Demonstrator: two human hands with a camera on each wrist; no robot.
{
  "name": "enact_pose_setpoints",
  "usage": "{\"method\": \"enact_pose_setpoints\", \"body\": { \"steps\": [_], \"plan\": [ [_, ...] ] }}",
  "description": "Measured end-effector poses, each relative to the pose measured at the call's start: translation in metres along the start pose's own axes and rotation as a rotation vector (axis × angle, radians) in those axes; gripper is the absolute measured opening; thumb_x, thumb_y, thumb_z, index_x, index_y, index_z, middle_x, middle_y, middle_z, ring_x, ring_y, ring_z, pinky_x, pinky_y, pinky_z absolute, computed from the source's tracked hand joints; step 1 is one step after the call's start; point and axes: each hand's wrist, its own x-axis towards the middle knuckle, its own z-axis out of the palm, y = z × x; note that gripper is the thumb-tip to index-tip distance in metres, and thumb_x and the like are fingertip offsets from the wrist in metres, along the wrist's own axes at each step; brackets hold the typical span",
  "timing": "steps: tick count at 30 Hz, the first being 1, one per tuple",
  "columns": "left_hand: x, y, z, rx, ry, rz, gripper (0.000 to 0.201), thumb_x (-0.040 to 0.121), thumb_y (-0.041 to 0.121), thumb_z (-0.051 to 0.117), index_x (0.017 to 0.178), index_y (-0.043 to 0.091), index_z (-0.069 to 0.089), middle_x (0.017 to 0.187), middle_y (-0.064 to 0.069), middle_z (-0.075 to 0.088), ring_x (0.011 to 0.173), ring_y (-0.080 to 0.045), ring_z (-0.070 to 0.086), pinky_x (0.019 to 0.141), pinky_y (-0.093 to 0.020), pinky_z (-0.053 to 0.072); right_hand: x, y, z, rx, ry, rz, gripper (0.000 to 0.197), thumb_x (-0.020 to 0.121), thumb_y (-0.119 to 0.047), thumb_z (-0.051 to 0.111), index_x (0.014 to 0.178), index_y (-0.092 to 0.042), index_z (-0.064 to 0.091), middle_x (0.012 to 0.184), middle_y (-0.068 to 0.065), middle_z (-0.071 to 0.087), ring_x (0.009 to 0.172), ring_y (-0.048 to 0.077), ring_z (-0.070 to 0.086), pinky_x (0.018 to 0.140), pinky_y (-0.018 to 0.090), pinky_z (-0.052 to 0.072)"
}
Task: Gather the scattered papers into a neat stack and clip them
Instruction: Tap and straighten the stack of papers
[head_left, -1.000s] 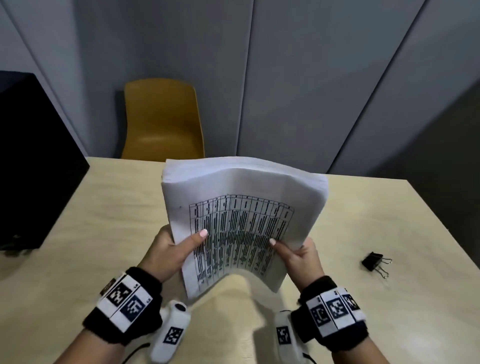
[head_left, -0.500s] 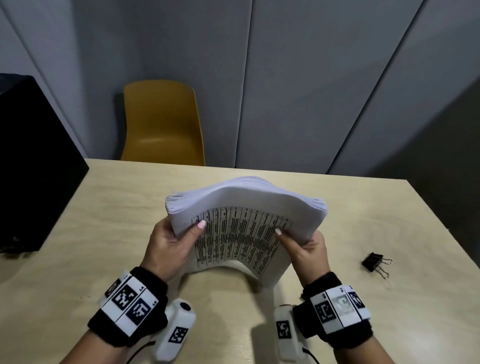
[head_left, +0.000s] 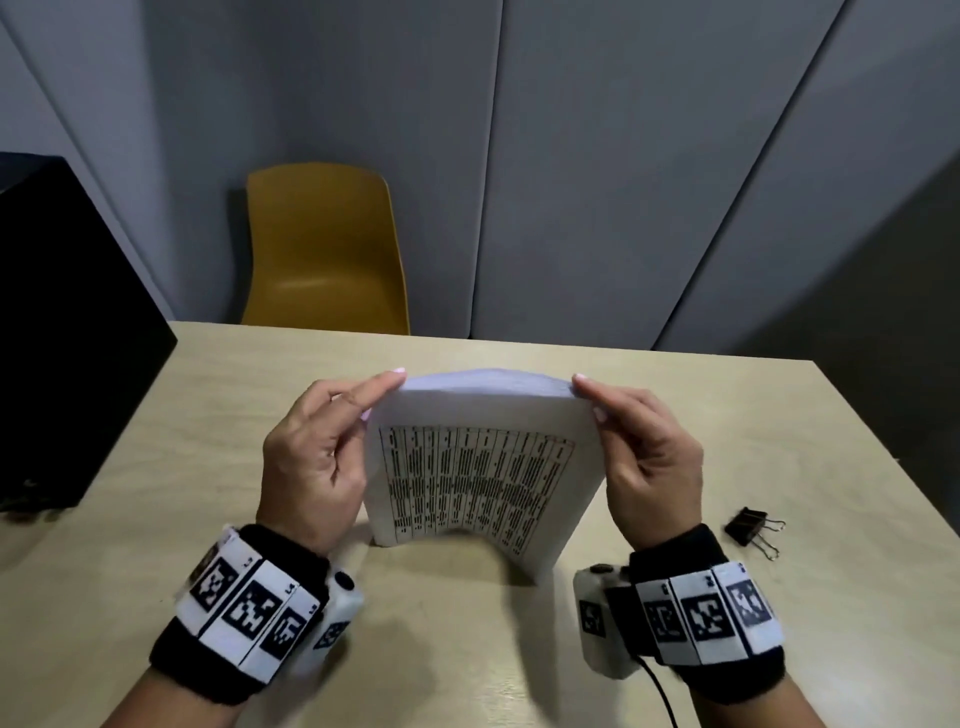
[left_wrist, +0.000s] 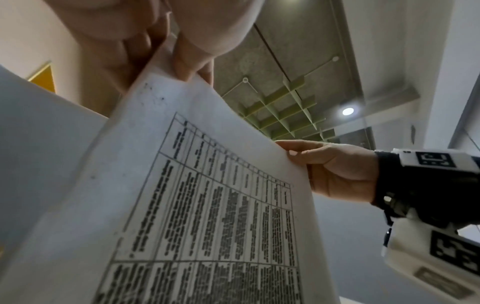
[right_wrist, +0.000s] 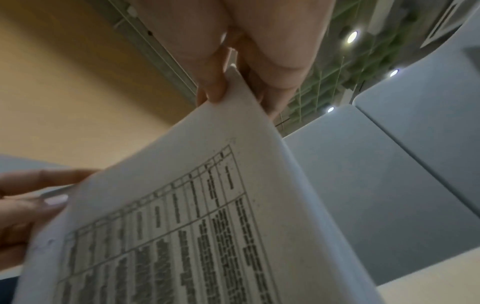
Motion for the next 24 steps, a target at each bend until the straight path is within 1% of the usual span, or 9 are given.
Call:
{"method": "enact_pose_setpoints", "body": {
  "steps": [3,5,8,11,14,16,19,22,24],
  "plan": [
    [0.001,-0.001,-0.001,0.076,-0.003,0.005,0.05,0.08,-0.012,0.049,0.124,0.012,0.058,0.086,-0.005,0.057,0.072,-0.004,0.046,0.074,0.002,0.034,-0.004,0.003,-0.005,-0.12,0.028,-0.04,0.057,0.073,0.012,0.046,0.116,-0.023,0.061,0.087,-0.005,0.063,0.08,0.001,0.058,0.076,0.01,0.046],
    [0.001,0.0,0.0,0.111,-0.065,0.017,0.063,0.08,-0.009,0.045,0.136,0.018,0.044,0.094,0.003,0.043,0.073,-0.001,0.038,0.076,0.005,0.031,-0.006,-0.003,-0.002,-0.198,0.019,-0.046,0.063,0.074,0.012,0.046,0.127,-0.02,0.052,0.087,-0.003,0.055,0.075,-0.003,0.05,0.074,0.002,0.038],
    [-0.003,0.003,0.001,0.109,-0.172,0.003,0.07,0.082,0.001,0.044,0.14,0.036,0.028,0.11,0.012,0.028,0.081,0.001,0.035,0.081,0.006,0.031,-0.012,-0.012,0.008,-0.283,-0.039,-0.03,0.066,0.075,0.001,0.053,0.135,-0.024,0.043,0.107,0.005,0.047,0.084,-0.006,0.042,0.084,-0.005,0.03],
    [-0.007,0.004,0.002,0.089,-0.214,-0.073,0.063,0.085,0.006,0.046,0.135,0.042,0.034,0.12,0.005,0.029,0.092,0.0,0.038,0.086,0.003,0.031,-0.017,-0.016,0.014,-0.304,-0.043,-0.015,0.061,0.072,-0.003,0.057,0.127,-0.028,0.052,0.125,0.013,0.04,0.099,-0.021,0.034,0.09,-0.006,0.024],
    [-0.004,0.006,0.001,0.075,-0.265,-0.091,0.054,0.084,0.016,0.045,0.131,0.041,0.041,0.12,0.0,0.037,0.096,-0.002,0.04,0.087,0.008,0.025,-0.015,-0.017,0.013,-0.297,-0.038,0.005,0.057,0.071,-0.004,0.055,0.123,-0.028,0.056,0.129,0.015,0.039,0.104,-0.028,0.029,0.088,-0.009,0.021],
    [-0.001,0.006,-0.002,0.076,-0.282,-0.089,0.049,0.085,0.024,0.043,0.13,0.043,0.042,0.119,0.001,0.04,0.095,-0.001,0.042,0.087,0.005,0.028,-0.012,-0.017,0.013,-0.297,-0.043,0.006,0.055,0.072,-0.005,0.052,0.122,-0.028,0.058,0.13,0.013,0.04,0.102,-0.028,0.031,0.087,-0.009,0.022],
    [0.001,0.008,-0.005,0.064,-0.305,-0.112,0.049,0.083,0.041,0.036,0.131,0.047,0.038,0.118,0.007,0.037,0.091,0.001,0.043,0.087,-0.013,0.039,-0.01,-0.017,0.01,-0.302,-0.061,0.002,0.053,0.074,-0.006,0.051,0.122,-0.028,0.058,0.129,0.008,0.04,0.103,-0.024,0.035,0.088,-0.009,0.022],
    [0.0,0.012,-0.007,0.069,-0.338,-0.139,0.051,0.084,0.048,0.029,0.135,0.052,0.026,0.119,0.011,0.032,0.089,-0.004,0.046,0.084,-0.025,0.044,-0.007,-0.017,0.008,-0.34,-0.087,-0.03,0.052,0.076,-0.01,0.049,0.125,-0.028,0.056,0.13,0.009,0.039,0.112,0.002,0.042,0.093,-0.007,0.02],
    [0.0,0.013,-0.007,0.075,-0.343,-0.127,0.048,0.085,0.045,0.026,0.133,0.053,0.028,0.121,0.009,0.034,0.093,-0.009,0.048,0.083,-0.028,0.048,-0.005,-0.015,0.007,-0.371,-0.098,-0.039,0.053,0.075,-0.012,0.046,0.124,-0.026,0.059,0.13,0.014,0.042,0.112,0.014,0.044,0.093,-0.007,0.021]
  ]
}}
